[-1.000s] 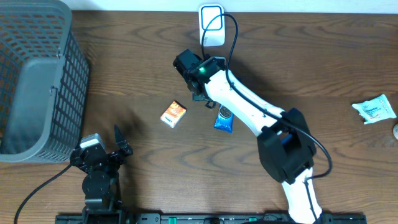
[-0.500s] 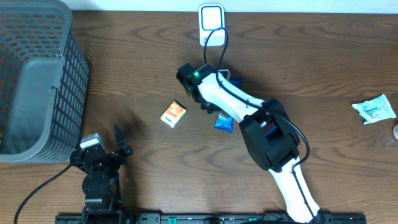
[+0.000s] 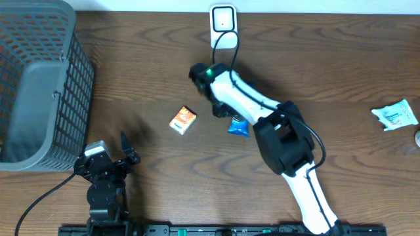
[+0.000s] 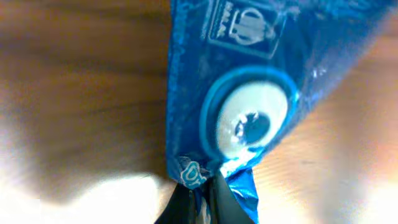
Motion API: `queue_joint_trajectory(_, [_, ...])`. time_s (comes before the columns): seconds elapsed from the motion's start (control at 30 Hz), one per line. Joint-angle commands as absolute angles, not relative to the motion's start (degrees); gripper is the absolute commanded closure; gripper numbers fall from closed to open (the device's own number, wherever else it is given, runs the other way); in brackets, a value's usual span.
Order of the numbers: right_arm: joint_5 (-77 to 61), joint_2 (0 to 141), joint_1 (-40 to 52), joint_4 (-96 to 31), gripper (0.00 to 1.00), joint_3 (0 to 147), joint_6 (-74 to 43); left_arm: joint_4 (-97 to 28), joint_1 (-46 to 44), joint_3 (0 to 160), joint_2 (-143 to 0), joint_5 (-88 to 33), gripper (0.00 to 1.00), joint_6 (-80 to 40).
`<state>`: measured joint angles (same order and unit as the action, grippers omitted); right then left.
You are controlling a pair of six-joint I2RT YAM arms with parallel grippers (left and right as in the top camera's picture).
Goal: Scan the item barcode
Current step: 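Reach the right gripper back to the blue Oreo pack and grasp it, then lift the Oreo pack with the right gripper off the table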
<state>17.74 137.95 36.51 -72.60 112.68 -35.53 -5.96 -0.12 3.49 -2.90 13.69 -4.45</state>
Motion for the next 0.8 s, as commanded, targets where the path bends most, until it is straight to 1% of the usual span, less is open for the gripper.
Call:
queue_joint_trajectory(0.0, [-13.06,135.87,33.5,-74.56,0.99,116.29,-16.47,-6.5,-0.34,1.83,-2.85,14.17,0.02,-4.1])
queue_joint_trajectory(0.03, [-18.41,135.26,32.64,-75.88,0.99,116.71,-12.99,-6.5,-0.34,1.83,-2.85,14.17,0.02,-4.1])
queue_joint_trajectory(0.13, [-40.1,134.21,29.65,-81.91,0.99,117.01,5.5,-6.5,-0.34,1.83,-2.85,14.17,0.02,-4.1])
queue_joint_trajectory(0.17, [-45.06,134.15,28.73,-84.4,0.99,116.99,11.18,-6.48,-0.34,1.83,-2.85,14.17,0.02,-4.1])
queue_joint_trajectory(0.27, [-51.27,134.17,26.28,-87.55,0.99,115.33,22.72,-6.5,-0.34,1.83,-2.85,14.17,0.02,-4.1])
queue_joint_trajectory(0.43, [-63.53,134.19,22.74,-85.76,0.99,107.09,39.27,-6.5,-0.34,1.83,-2.85,14.17,0.02,-4.1])
queue_joint_trajectory(0.53, [-69.89,134.19,21.8,-82.28,0.99,101.41,44.47,-6.5,-0.34,1.83,-2.85,14.17,0.02,-4.1])
queue_joint_trajectory(0.77, [-83.22,134.19,21.08,-73.52,0.99,92.01,44.88,-6.5,-0.34,1.83,-2.85,14.17,0.02,-4.1])
